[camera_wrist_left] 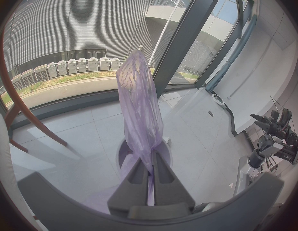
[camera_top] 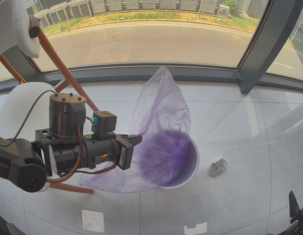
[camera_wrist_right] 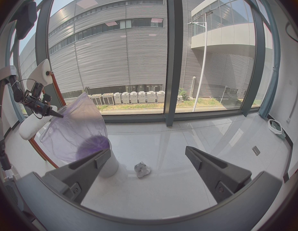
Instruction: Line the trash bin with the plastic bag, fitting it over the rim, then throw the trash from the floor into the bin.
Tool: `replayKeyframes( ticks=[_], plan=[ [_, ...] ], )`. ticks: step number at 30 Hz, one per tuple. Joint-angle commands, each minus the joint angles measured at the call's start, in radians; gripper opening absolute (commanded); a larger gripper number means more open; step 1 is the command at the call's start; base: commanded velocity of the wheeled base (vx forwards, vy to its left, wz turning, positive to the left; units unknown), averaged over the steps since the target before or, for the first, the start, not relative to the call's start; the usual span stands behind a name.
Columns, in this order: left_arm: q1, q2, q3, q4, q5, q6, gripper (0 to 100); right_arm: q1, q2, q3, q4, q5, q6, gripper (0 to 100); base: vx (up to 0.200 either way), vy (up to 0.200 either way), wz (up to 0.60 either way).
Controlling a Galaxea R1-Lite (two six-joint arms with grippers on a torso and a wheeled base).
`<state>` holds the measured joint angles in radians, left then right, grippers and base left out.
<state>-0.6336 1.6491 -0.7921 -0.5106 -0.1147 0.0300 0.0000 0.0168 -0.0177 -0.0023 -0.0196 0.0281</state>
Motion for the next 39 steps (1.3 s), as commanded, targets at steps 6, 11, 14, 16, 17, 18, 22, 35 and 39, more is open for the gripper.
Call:
replayKeyframes(
  ticks=[6, 11, 14, 16, 17, 18, 22, 35, 39],
  plan=[
    [-0.126, 0.001, -0.061, -0.006, -0.003, -0.013, 0, 0.000, -0.015, 0.018, 0.004, 0.007, -0.028, 100, 0.000, 0.000, 0.00],
    [-0.235, 0.032, -0.053, -0.008, 0.012, -0.053, 0, 0.000, -0.015, 0.018, 0.004, 0.029, -0.030, 100, 0.000, 0.000, 0.00],
    [-0.245, 0.055, -0.052, -0.057, 0.040, -0.087, 0, 0.000, -0.015, 0.015, 0.001, 0.029, -0.037, 100, 0.000, 0.000, 0.00],
    [-0.238, 0.055, -0.056, -0.071, 0.044, -0.084, 0, 0.003, 0.028, -0.088, -0.015, 0.047, -0.045, 100, 0.000, 0.000, 0.00],
    [-0.236, 0.055, -0.056, -0.069, 0.044, -0.084, 0, 0.005, 0.052, -0.120, -0.018, 0.049, -0.043, 100, 0.000, 0.000, 0.00],
    [-0.235, 0.052, -0.050, -0.069, 0.046, -0.082, 0, 0.009, 0.227, -0.232, -0.053, 0.049, -0.019, 100, 0.000, 0.000, 0.00],
    [-0.236, 0.038, 0.002, -0.071, 0.047, -0.081, 0, 0.064, 0.474, -0.232, -0.071, 0.136, 0.115, 100, 0.000, 0.000, 0.00],
    [-0.233, 0.029, 0.017, -0.051, 0.128, -0.079, 0, 0.101, 1.350, -0.352, -0.407, 0.263, 0.133, 100, 0.000, 0.000, 0.00],
    [-0.233, 0.015, 0.017, -0.052, 0.128, -0.076, 0, 0.107, 1.552, -0.352, -0.674, 0.267, 0.136, 100, 0.000, 0.000, 0.00]
  ],
)
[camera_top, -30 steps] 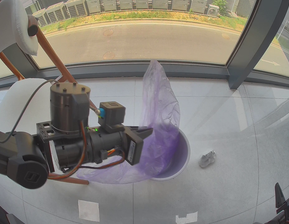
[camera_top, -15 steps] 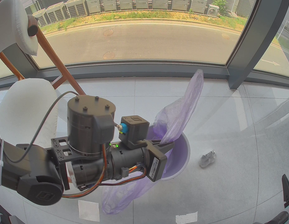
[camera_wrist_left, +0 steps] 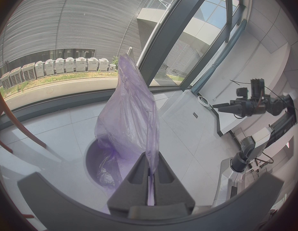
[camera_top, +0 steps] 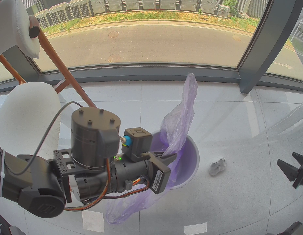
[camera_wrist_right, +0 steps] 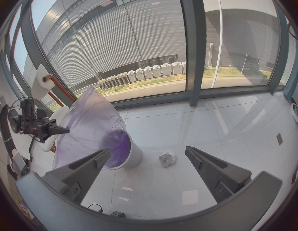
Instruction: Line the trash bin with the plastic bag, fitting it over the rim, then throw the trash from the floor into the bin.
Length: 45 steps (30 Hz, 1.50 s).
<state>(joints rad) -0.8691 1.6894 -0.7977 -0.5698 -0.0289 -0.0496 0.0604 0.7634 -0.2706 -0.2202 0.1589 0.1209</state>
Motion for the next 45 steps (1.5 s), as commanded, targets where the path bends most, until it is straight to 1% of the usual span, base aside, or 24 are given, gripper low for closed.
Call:
replayKeyframes(
  ticks=[1, 4, 5, 6, 7, 10, 11, 12, 15, 16, 17, 23, 29, 32, 33, 34, 37, 38, 39, 41, 42, 43, 44, 45],
  plan=[
    [0.002, -0.025, 0.023, 0.008, 0.041, 0.004, 0, 0.058, 0.860, -0.102, -0.528, 0.090, 0.045, 100, 0.000, 0.000, 0.00],
    [0.002, -0.022, 0.023, 0.008, 0.041, 0.004, 0, 0.081, 0.968, -0.125, -0.657, 0.088, 0.042, 100, 0.000, 0.000, 0.00],
    [0.002, -0.017, 0.025, 0.008, 0.043, 0.004, 0, 0.090, 1.021, -0.140, -0.720, 0.087, 0.039, 100, 0.000, 0.000, 0.00],
    [0.002, -0.017, 0.023, 0.008, 0.043, 0.004, 0, 0.093, 1.031, -0.144, -0.735, 0.085, 0.040, 100, 0.000, 0.000, 0.00],
    [0.001, -0.014, 0.023, 0.008, 0.041, 0.004, 0, 0.119, 1.085, -0.173, -0.800, 0.082, 0.042, 100, 0.000, 0.000, 0.00],
    [-0.002, -0.005, 0.023, 0.007, 0.041, 0.005, 0, 0.137, 1.176, -0.246, -0.869, 0.065, 0.042, 100, 0.000, 0.000, 0.00],
    [-0.004, -0.005, 0.025, 0.007, 0.040, 0.005, 0, 0.145, 1.189, -0.266, -0.874, 0.063, 0.043, 0, 0.000, 0.000, 0.00],
    [-0.004, -0.005, 0.025, 0.007, 0.040, 0.005, 0, 0.145, 1.189, -0.266, -0.874, 0.063, 0.043, 0, 0.000, 0.000, 0.00],
    [-0.005, -0.004, 0.035, 0.007, 0.038, 0.005, 0, 0.165, 1.245, -0.364, -0.872, 0.062, 0.046, 0, 0.000, 0.000, 0.00],
    [-0.005, -0.004, 0.035, 0.007, 0.038, 0.005, 0, 0.167, 1.252, -0.372, -0.872, 0.060, 0.046, 0, 0.000, 0.000, 0.00],
    [-0.007, -0.004, 0.040, 0.007, 0.037, 0.005, 0, 0.171, 1.286, -0.424, -0.875, 0.060, 0.045, 0, 0.000, 0.000, 0.00],
    [-0.007, -0.005, 0.046, 0.007, 0.037, 0.005, 0, 0.210, 1.380, -0.607, -0.874, 0.062, 0.045, 0, 0.000, 0.000, 0.00],
    [-0.008, -0.005, 0.048, 0.007, 0.037, 0.005, 0, 0.254, 1.432, -0.713, -0.886, 0.080, 0.045, 0, 0.000, 0.000, 0.00],
    [-0.008, -0.002, 0.048, 0.007, 0.037, 0.005, 0, 0.256, 1.485, -0.763, -0.943, 0.149, 0.026, 0, 0.000, 0.000, 0.00],
    [-0.008, -0.002, 0.048, 0.007, 0.037, 0.005, 0, 0.256, 1.488, -0.765, -0.947, 0.152, 0.023, 0, 0.000, 0.000, 0.00],
    [-0.005, -0.002, 0.046, 0.007, 0.037, 0.005, 0, 0.251, 1.534, -0.797, -1.004, 0.206, -0.015, 0, 0.000, 0.000, 0.00],
    [-0.004, -0.004, 0.048, 0.007, 0.037, 0.005, 0, 0.242, 1.596, -0.849, -1.059, 0.275, -0.081, 0, 0.000, 0.000, 0.00],
    [-0.004, -0.004, 0.048, 0.007, 0.038, 0.005, 0, 0.240, 1.600, -0.854, -1.062, 0.281, -0.087, 0, 0.000, 0.000, 0.00],
    [-0.001, -0.004, 0.049, 0.007, 0.038, 0.005, 0, 0.240, 1.619, -0.878, -1.074, 0.326, -0.116, 0, 0.000, 0.000, 0.00],
    [0.001, -0.004, 0.048, 0.007, 0.038, 0.005, 0, 0.240, 1.630, -0.891, -1.078, 0.369, -0.141, 0, 0.000, 0.000, 0.00],
    [0.001, -0.004, 0.049, 0.007, 0.038, 0.005, 0, 0.240, 1.631, -0.892, -1.078, 0.378, -0.147, 0, 0.000, 0.000, 0.00],
    [0.001, -0.004, 0.048, 0.007, 0.038, 0.005, 0, 0.240, 1.636, -0.892, -1.078, 0.413, -0.168, 0, 0.000, 0.000, 0.00],
    [0.001, -0.004, 0.048, 0.007, 0.038, 0.005, 0, 0.240, 1.636, -0.892, -1.078, 0.413, -0.168, 0, 0.000, 0.000, 0.00],
    [0.001, -0.004, 0.048, 0.007, 0.038, 0.005, 0, 0.240, 1.648, -0.891, -1.079, 0.461, -0.205, 0, 0.000, 0.000, 0.00]
  ],
)
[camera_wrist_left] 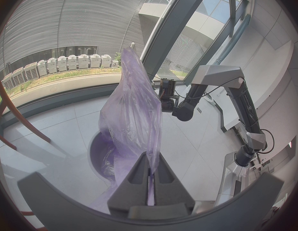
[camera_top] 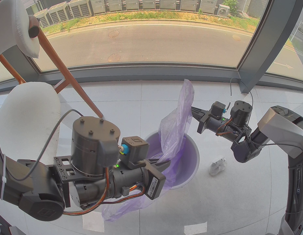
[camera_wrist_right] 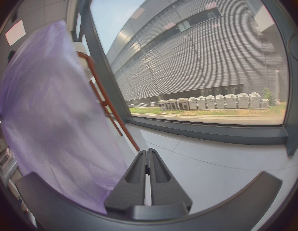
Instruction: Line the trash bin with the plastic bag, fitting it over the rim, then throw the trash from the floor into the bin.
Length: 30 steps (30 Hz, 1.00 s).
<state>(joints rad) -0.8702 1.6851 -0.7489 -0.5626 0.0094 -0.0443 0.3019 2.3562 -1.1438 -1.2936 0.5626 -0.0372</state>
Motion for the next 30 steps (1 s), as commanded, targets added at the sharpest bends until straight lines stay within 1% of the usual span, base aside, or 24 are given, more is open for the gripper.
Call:
replayKeyframes(
  ticks=[1, 2, 3, 4, 5, 6, 8, 9, 11, 13, 14, 15, 17, 20, 23, 27, 28, 29, 30],
  plan=[
    [0.002, 0.001, -0.001, 0.000, 0.000, 0.000, 0, -0.001, 0.055, -0.017, -0.006, 0.057, -0.047, 0, 0.000, 0.000, 0.00],
    [0.002, -0.001, -0.001, 0.000, 0.001, 0.000, 0, -0.001, 0.069, 0.001, -0.024, 0.120, -0.092, 0, 0.000, 0.000, 0.00],
    [0.002, -0.001, -0.001, 0.000, 0.001, 0.000, 0, -0.001, 0.069, 0.001, -0.024, 0.120, -0.092, 0, 0.000, 0.000, 0.00],
    [0.002, -0.001, -0.001, 0.000, 0.001, 0.000, 0, -0.001, 0.075, 0.049, -0.049, 0.166, -0.118, 0, 0.000, 0.000, 0.00],
    [0.002, -0.001, -0.001, 0.000, 0.001, 0.000, 0, -0.001, 0.075, 0.049, -0.049, 0.166, -0.118, 0, 0.000, 0.000, 0.00],
    [0.004, -0.001, -0.003, 0.000, 0.001, 0.000, 0, 0.009, 0.071, 0.116, -0.072, 0.178, -0.128, 0, 0.000, 0.000, 0.00],
    [0.005, -0.001, -0.003, 0.000, 0.001, 0.000, 0, 0.013, 0.069, 0.141, -0.081, 0.181, -0.128, 0, 0.000, 0.000, 0.00],
    [0.008, -0.001, -0.003, 0.000, 0.001, 0.000, 0, 0.034, 0.068, 0.200, -0.119, 0.184, -0.128, 0, 0.000, 0.000, 0.00],
    [0.013, 0.002, -0.004, 0.000, 0.001, 0.000, 0, 0.056, 0.063, 0.259, -0.141, 0.184, -0.125, 0, 0.000, 0.000, 0.00],
    [0.016, 0.007, -0.010, -0.002, 0.001, 0.000, 0, 0.082, 0.051, 0.294, -0.144, 0.184, -0.124, 0, 0.000, 0.000, 0.00],
    [0.016, 0.007, -0.010, -0.002, 0.001, 0.000, 0, 0.082, 0.051, 0.294, -0.144, 0.184, -0.124, 0, 0.000, 0.000, 0.00],
    [0.017, 0.019, -0.017, -0.002, 0.001, 0.000, 0, 0.108, 0.041, 0.319, -0.144, 0.184, -0.124, 0, 0.000, 0.000, 0.00],
    [0.025, 0.034, -0.029, -0.003, 0.001, 0.000, 0, 0.132, 0.041, 0.345, -0.142, 0.184, -0.125, 0, 0.000, 0.000, 0.00],
    [0.040, 0.071, -0.061, -0.005, 0.001, 0.000, 0, 0.164, 0.046, 0.391, -0.142, 0.183, -0.127, 0, 0.000, 0.000, 0.00],
    [0.059, 0.127, -0.132, -0.003, 0.001, 0.000, 0, 0.190, 0.046, 0.431, -0.141, 0.183, -0.125, 0, 0.000, 0.000, 0.00],
    [0.069, 0.166, -0.181, -0.003, 0.000, 0.000, 0, 0.178, 0.049, 0.431, -0.136, 0.169, -0.125, 0, 0.000, 0.000, 0.00],
    [0.069, 0.191, -0.213, -0.003, 0.001, 0.000, 0, 0.118, 0.052, 0.431, -0.133, 0.114, -0.124, 0, 0.000, 0.000, 0.00],
    [0.068, 0.192, -0.216, -0.003, 0.001, 0.000, 0, 0.086, 0.049, 0.431, -0.133, 0.089, -0.122, 0, 0.000, 0.000, 0.00],
    [0.068, 0.194, -0.216, -0.002, 0.001, 0.000, 0, 0.052, 0.041, 0.432, -0.133, 0.082, -0.119, 0, 0.000, 0.000, 0.00]
  ],
)
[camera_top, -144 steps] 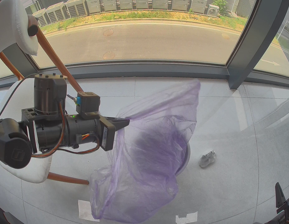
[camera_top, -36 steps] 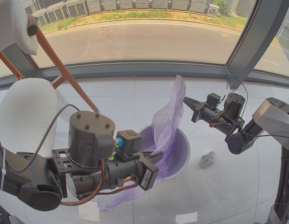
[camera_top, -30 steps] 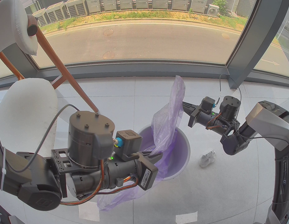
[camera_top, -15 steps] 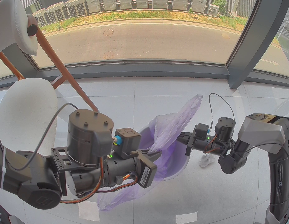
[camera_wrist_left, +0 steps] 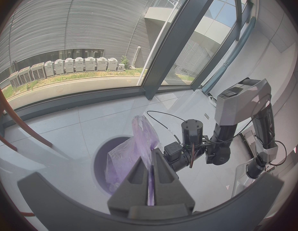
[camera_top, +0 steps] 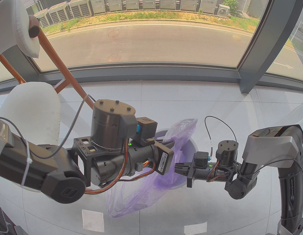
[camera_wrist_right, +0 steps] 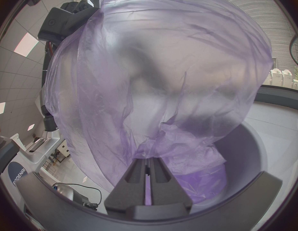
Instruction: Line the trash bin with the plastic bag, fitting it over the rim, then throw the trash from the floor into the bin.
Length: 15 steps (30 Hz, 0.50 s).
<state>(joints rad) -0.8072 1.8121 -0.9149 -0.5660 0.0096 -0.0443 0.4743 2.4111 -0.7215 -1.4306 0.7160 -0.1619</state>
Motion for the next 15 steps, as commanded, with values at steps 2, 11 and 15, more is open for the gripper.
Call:
replayKeyframes(
  ticks=[2, 11, 15],
  plan=[
    [0.002, 0.067, -0.050, 0.001, 0.003, 0.000, 0, -0.175, -0.049, 0.020, 0.009, -0.072, 0.016, 0, 0.000, 0.000, 0.00],
    [0.039, 0.075, -0.117, 0.003, 0.004, -0.003, 0, -0.263, -0.326, 0.214, 0.088, -0.096, 0.127, 0, 0.000, 0.000, 0.00],
    [0.033, 0.095, -0.159, 0.000, 0.001, -0.011, 0, -0.195, -0.374, 0.404, 0.098, -0.095, 0.116, 0, 0.000, 0.000, 0.00]
  ],
)
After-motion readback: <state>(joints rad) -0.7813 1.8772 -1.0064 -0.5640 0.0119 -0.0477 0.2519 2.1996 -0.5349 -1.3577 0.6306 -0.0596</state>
